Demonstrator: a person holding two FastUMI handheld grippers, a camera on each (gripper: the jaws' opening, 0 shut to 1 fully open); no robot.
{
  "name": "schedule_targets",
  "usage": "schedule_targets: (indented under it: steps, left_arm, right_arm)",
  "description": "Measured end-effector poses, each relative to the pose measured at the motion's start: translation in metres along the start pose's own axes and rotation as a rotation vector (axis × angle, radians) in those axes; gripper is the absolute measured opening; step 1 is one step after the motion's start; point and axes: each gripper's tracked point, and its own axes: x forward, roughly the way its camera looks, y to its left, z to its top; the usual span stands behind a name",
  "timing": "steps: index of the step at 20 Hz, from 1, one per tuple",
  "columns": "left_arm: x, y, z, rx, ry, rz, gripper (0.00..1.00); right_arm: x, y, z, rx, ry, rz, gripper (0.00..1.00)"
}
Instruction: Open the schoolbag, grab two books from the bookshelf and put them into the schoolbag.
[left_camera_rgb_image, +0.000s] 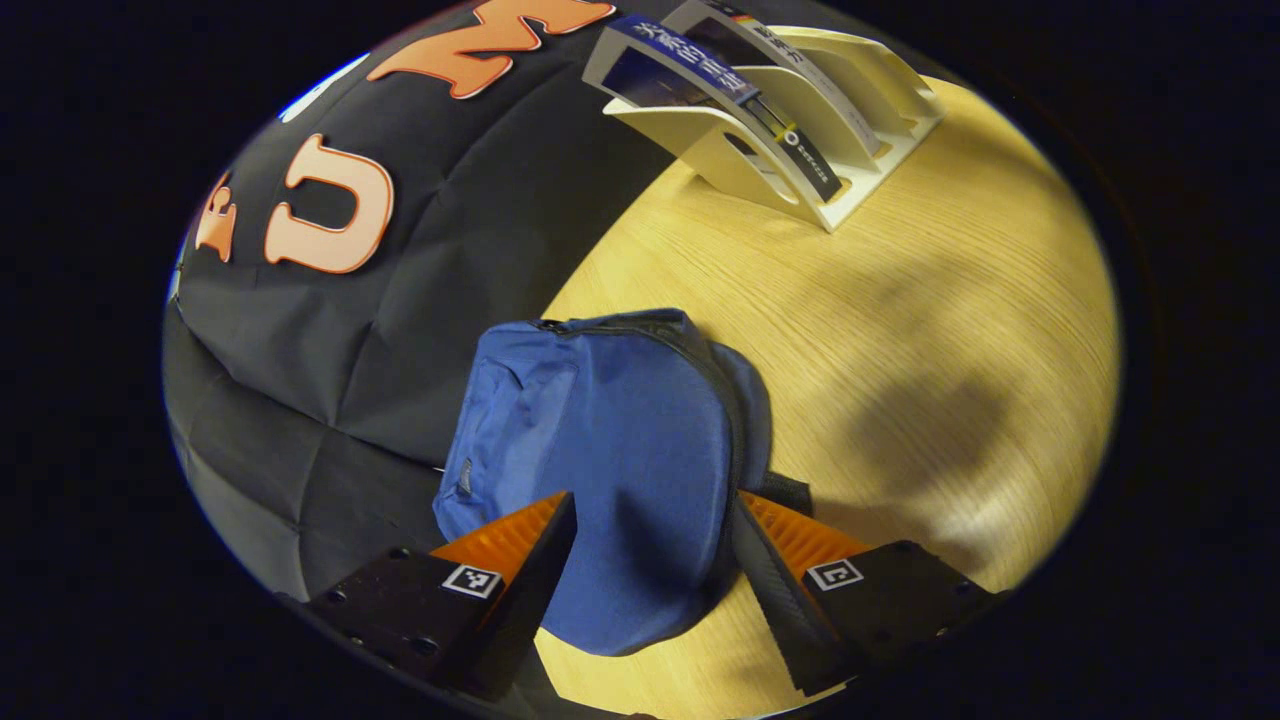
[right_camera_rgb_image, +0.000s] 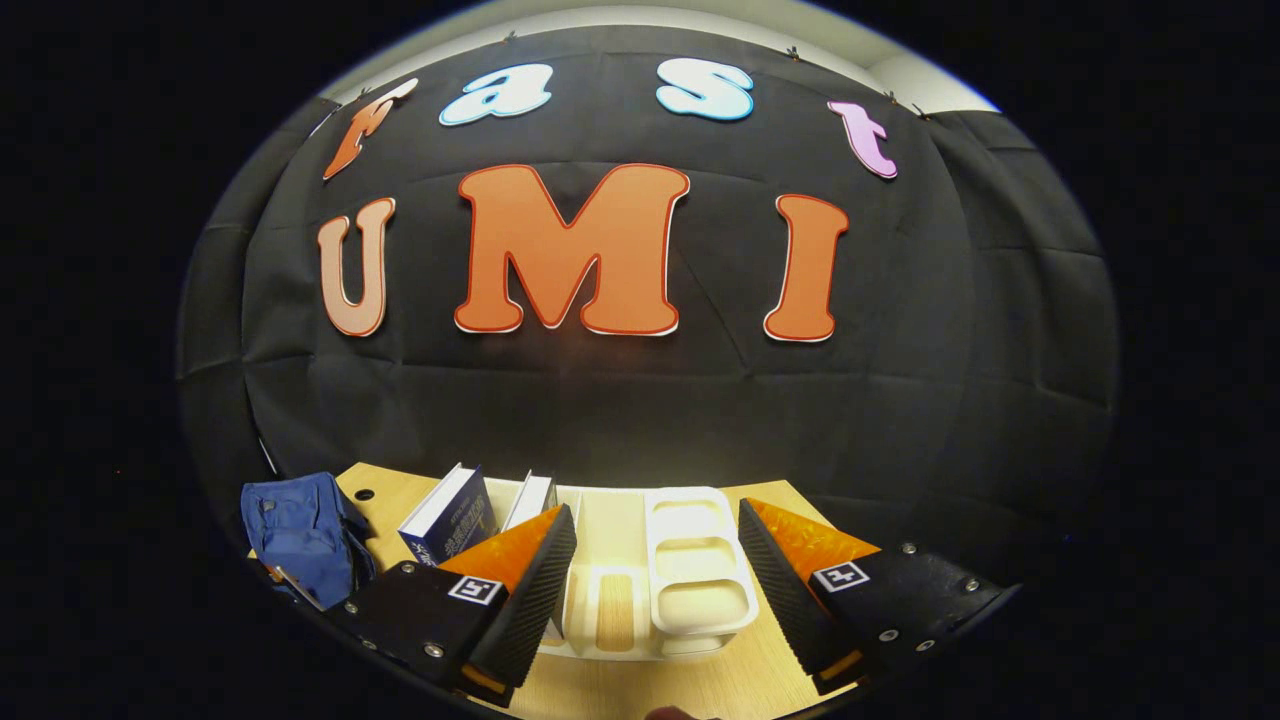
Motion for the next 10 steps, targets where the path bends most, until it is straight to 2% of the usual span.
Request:
schedule_targets:
  steps: [8, 9, 10]
  left_arm:
    - [0.006, 0.021, 0.002, 0.021, 0.013, 0.030, 0.95]
    - [0.005, 0.024, 0.008, 0.029, -0.004, 0.049, 0.93]
    - [0.004, 0.026, 0.014, 0.036, -0.026, 0.055, 0.81]
  right_arm:
    - [0.003, 0.006, 0.000, 0.008, 0.001, 0.010, 0.97]
    - [0.002, 0.006, 0.001, 0.005, -0.001, 0.007, 0.97]
    - [0.003, 0.005, 0.001, 0.003, -0.002, 0.005, 0.97]
